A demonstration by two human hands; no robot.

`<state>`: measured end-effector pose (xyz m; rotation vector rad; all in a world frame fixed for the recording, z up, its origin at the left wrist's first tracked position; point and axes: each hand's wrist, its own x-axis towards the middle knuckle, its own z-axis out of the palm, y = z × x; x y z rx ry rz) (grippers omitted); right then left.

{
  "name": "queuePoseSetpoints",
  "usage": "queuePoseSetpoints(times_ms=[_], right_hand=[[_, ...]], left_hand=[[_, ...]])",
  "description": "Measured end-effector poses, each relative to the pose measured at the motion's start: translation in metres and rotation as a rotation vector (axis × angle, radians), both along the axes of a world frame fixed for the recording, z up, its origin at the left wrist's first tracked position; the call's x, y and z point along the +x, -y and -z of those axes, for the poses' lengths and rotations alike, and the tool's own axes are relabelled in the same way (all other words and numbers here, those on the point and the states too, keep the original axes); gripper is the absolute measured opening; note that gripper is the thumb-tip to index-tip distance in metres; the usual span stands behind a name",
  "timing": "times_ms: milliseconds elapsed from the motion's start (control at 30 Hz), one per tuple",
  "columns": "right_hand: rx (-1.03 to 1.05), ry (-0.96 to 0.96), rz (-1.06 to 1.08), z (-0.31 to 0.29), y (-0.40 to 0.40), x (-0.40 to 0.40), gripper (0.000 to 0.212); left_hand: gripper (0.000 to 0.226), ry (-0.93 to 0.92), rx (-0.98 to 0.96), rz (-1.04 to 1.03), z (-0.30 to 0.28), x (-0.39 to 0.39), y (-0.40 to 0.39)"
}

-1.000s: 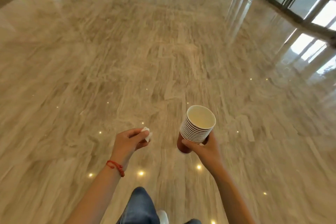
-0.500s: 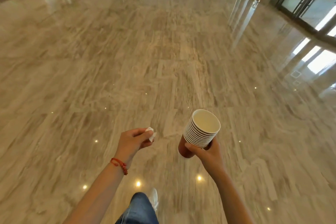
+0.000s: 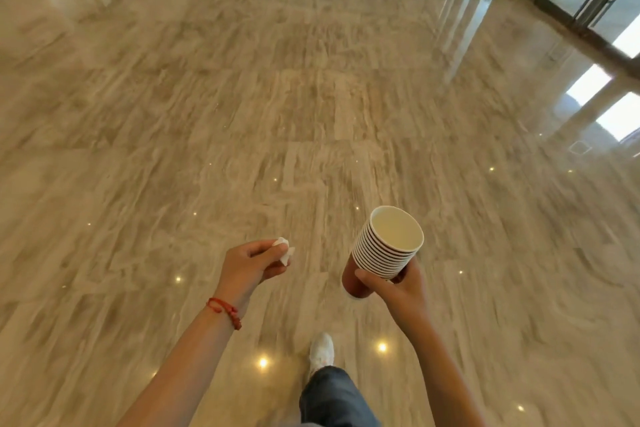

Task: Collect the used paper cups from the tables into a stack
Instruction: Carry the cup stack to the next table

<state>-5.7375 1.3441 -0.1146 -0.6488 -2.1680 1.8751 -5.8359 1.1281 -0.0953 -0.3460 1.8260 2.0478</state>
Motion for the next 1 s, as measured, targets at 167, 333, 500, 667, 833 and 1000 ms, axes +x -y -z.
queuePoseSetpoints(times_ms=[167, 333, 500, 667, 833, 1000], right_hand=[[0.003, 0.023, -0.016, -0.018, -0.073, -0.130, 0.073], [-0.027, 0.047, -0.026, -0.018, -0.125, -0.247, 0.082], [-0.029, 0.028, -0.027, -0.004, -0.180, -0.386, 0.072], [-0.027, 0.020, -0.007, -0.014, -0.237, -0.528, 0.065], [-0.027, 0.037, 0.060, -0.030, -0.303, -0.652, 0.067], [-0.024, 0.062, 0.106, -0.021, -0.369, -0.758, 0.060]], left_hand=[[0.007, 0.006, 0.003, -0.015, -0.015, -0.124, -0.069], [0.002, 0.018, -0.001, -0.014, -0.015, -0.237, -0.124], [0.002, 0.005, 0.014, 0.003, -0.002, -0.379, -0.184], [0.005, 0.019, 0.025, 0.010, -0.007, -0.528, -0.242], [0.002, 0.004, 0.022, 0.057, -0.025, -0.668, -0.309], [0.006, 0.023, 0.007, 0.120, -0.017, -0.778, -0.383]])
